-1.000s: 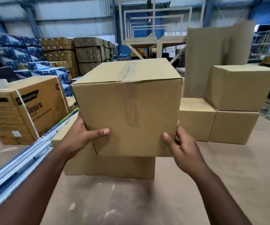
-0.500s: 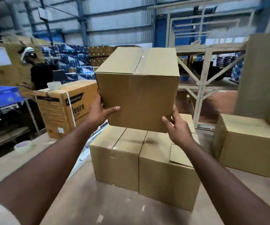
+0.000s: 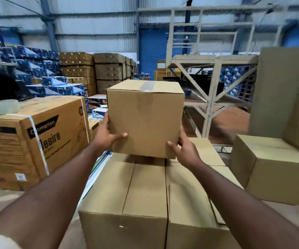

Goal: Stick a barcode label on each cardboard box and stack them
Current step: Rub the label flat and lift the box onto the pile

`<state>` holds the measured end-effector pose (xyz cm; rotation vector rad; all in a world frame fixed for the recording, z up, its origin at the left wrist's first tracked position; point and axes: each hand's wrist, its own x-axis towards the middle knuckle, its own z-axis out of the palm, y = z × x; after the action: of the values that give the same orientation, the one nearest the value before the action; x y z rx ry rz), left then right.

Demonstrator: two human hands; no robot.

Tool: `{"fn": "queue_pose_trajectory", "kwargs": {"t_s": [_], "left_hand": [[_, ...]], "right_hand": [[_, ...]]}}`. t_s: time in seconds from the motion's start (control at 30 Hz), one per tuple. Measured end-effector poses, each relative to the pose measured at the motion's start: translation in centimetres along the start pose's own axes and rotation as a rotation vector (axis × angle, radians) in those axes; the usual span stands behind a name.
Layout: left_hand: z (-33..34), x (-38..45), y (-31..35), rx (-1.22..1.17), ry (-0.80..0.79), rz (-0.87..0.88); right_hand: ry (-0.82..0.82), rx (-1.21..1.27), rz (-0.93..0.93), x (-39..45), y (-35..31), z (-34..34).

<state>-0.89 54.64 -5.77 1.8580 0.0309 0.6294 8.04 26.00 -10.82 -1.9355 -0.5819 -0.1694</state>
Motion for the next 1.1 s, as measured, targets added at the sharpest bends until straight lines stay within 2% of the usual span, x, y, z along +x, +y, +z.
{"fn": "queue_pose_trajectory", "kwargs": {"t_s": [0.17,0.43,0.63,0.83,1.1], "left_hand": [[0.0,3.9,-3.8,0.009,-0.011,0.045],[-0.8,4.8,-11.0,0.017,0.006,0.036],[0.2,2.9,-13.1,-0.057,-0.067,-0.167],[0.0,0.7,-13.9,-0.035,0.034,-0.175],[-1.0,-0.7,-14.5,-0.02,0.047,-0.243]], "right_hand": [[0.123,-0.039,0.011,2.2,1.8,2.5],[0.073,-0.057,0.062,3.9,5.4,5.8],[0.001,-0.141,0.155,4.0,6.2,7.0],[0.04,-0.176,0.164,2.5,6.1,6.9],[-0.006,-0.141,0.19,2.2,5.7,6.8]]}}
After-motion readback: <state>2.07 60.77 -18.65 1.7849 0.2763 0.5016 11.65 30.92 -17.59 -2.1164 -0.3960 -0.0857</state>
